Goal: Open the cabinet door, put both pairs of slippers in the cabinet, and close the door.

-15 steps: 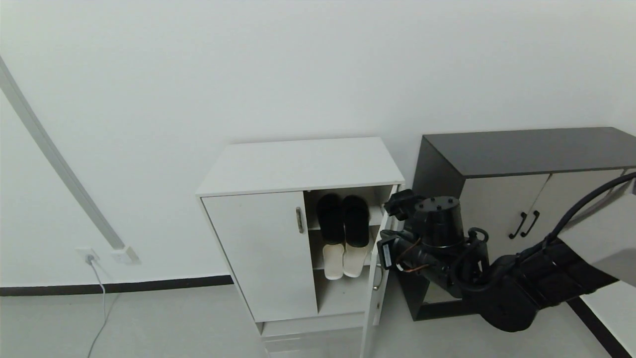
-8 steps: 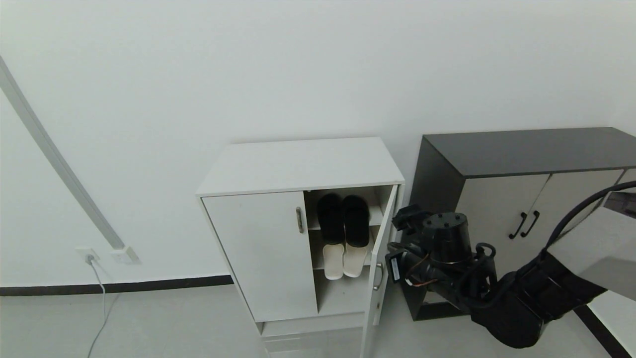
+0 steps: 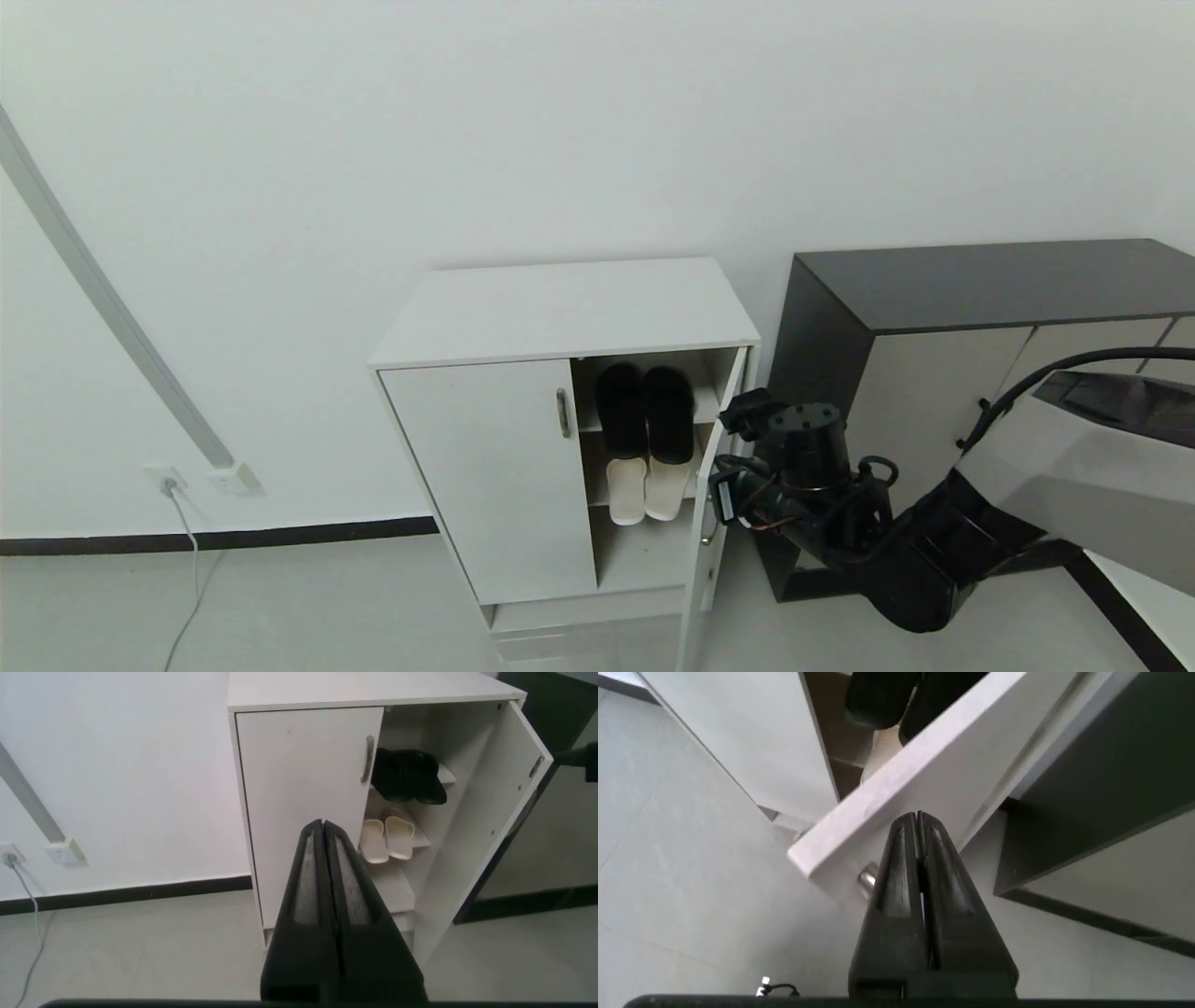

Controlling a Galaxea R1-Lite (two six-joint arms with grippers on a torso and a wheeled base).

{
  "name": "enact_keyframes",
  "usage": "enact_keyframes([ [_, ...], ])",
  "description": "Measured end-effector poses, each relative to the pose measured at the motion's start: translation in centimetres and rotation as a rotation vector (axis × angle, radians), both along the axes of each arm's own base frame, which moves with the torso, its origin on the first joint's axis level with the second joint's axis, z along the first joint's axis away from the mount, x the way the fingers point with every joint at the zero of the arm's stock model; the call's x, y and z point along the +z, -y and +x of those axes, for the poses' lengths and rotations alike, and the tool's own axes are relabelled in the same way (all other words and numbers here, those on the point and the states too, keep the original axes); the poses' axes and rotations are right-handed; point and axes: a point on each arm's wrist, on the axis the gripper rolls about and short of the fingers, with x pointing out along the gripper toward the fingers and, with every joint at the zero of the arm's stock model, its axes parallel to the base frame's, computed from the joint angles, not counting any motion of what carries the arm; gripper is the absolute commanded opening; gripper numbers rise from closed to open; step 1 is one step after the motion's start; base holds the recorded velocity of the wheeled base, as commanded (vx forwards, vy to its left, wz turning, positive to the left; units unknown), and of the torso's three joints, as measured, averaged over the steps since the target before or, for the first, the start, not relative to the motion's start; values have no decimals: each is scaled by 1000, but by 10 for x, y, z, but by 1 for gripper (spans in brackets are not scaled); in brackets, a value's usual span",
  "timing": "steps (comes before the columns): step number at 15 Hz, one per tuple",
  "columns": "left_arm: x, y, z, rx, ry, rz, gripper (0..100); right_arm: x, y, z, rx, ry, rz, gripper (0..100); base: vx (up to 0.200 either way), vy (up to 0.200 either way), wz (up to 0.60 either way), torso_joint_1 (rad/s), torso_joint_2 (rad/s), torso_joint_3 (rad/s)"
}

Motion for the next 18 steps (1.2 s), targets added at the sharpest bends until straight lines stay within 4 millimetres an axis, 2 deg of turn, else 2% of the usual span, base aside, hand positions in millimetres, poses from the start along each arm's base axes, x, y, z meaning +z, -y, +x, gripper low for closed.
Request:
enact_keyframes([
  [4, 0, 0, 0, 0, 0, 0, 0, -2, -10, 15, 9, 23, 22, 0, 0, 0, 0, 0, 0, 0],
  [11, 0, 0, 0, 0, 0, 0, 0, -10, -27, 54, 2, 84, 69, 0, 0, 0, 0, 0, 0, 0],
  [18, 0, 0, 0, 0, 0, 0, 0, -17, -28, 99, -46, 156, 112, 0, 0, 0, 0, 0, 0, 0],
])
